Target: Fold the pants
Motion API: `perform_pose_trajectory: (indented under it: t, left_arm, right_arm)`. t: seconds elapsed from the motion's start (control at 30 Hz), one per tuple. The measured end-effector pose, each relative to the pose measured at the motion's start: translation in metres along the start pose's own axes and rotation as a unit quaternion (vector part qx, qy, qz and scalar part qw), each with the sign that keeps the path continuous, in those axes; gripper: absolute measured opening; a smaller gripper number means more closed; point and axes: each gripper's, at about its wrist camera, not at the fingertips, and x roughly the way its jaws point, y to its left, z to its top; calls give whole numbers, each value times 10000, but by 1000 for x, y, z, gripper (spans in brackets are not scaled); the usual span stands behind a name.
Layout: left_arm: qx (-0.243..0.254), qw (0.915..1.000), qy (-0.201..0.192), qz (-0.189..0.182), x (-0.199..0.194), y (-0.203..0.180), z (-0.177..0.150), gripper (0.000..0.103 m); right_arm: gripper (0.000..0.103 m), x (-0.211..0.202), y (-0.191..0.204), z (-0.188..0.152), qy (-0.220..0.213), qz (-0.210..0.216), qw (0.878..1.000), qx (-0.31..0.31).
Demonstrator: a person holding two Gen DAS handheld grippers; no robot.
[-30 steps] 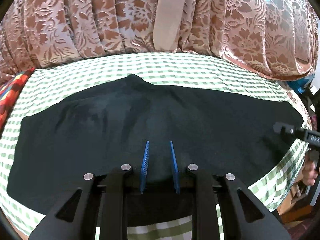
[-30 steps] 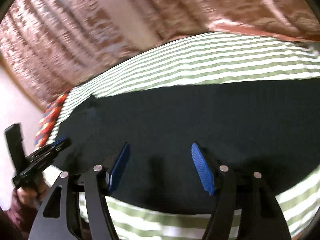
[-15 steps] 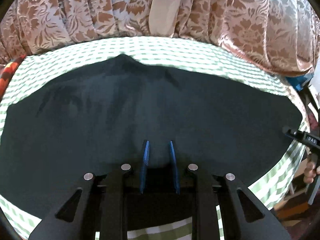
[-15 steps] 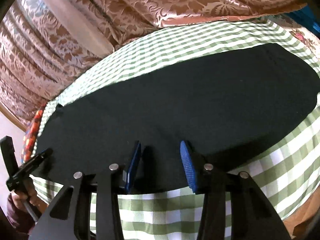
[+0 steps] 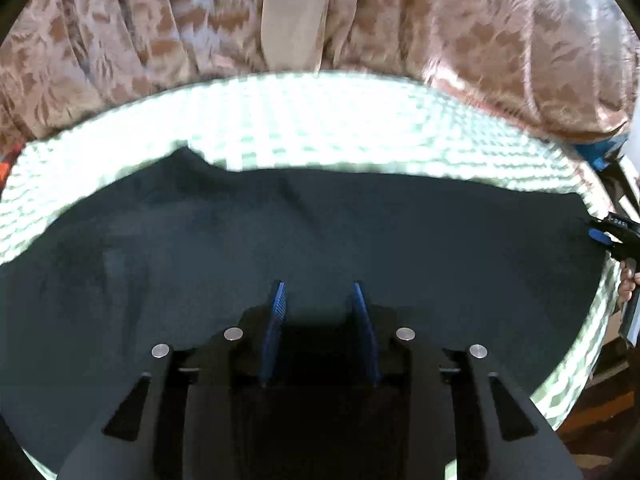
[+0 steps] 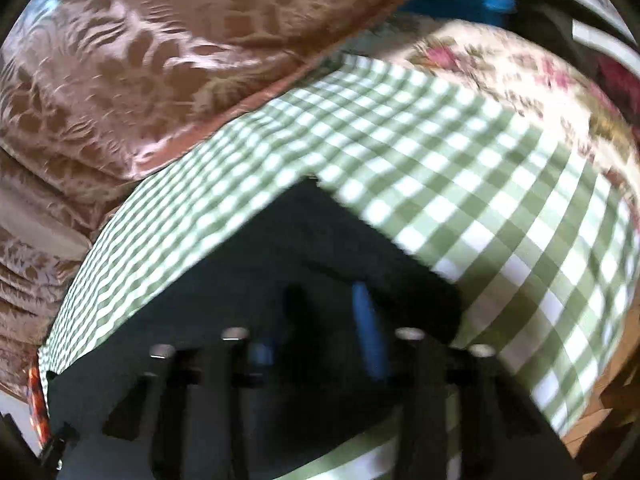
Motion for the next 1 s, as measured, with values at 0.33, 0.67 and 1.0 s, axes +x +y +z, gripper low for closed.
perform_pose_trajectory:
  t: [0.33, 0.67, 1.0]
  left_arm:
    - [-313, 9993, -190, -103, -5, 5, -3, 36]
    - [-618, 9976, -271, -179, -22, 17, -15, 36]
    - [-638, 9967, -287, -413, -37, 27, -28, 36]
  right_arm:
    - [57, -65, -40, -26, -208, 1252, 9869, 995]
    - [50, -39, -57, -37, 21, 1573, 9718, 1758]
    - [17, -47, -35, -16, -213, 1581, 9773, 1392]
